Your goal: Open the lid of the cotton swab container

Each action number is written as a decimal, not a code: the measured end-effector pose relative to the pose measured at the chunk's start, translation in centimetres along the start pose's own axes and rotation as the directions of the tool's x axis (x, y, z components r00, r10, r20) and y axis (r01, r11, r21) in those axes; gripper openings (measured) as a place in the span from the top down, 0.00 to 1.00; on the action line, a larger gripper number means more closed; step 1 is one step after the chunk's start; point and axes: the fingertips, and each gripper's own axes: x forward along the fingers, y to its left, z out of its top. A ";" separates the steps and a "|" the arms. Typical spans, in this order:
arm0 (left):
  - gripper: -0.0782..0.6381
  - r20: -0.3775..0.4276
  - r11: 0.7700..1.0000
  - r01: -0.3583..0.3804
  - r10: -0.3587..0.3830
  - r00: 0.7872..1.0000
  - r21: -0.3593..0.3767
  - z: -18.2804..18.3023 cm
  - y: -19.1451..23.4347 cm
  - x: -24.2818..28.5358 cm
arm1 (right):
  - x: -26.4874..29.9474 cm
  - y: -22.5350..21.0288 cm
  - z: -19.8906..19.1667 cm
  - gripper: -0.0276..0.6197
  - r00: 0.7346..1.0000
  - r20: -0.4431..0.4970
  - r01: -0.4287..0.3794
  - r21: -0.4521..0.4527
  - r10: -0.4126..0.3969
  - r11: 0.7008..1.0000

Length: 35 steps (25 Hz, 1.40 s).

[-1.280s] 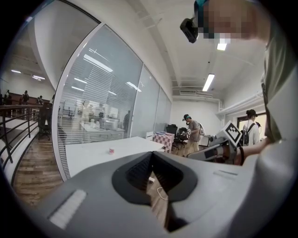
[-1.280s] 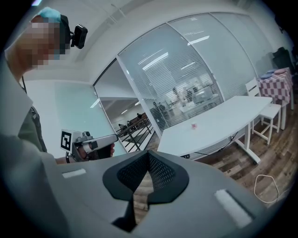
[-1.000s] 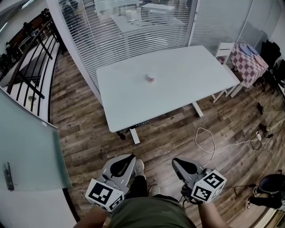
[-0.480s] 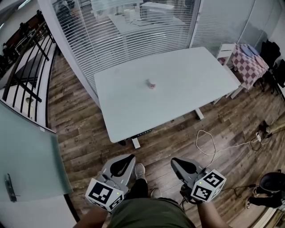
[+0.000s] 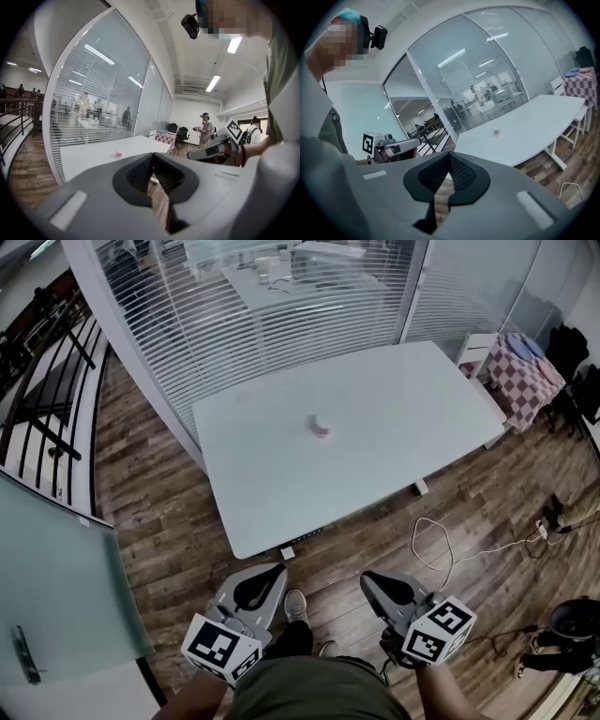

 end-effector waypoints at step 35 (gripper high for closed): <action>0.88 -0.026 0.999 0.050 -0.050 0.998 -0.001 1.7 11.7 6.7 | 11.9 -3.6 6.2 0.94 0.999 0.003 0.033 -0.028 -0.033 0.999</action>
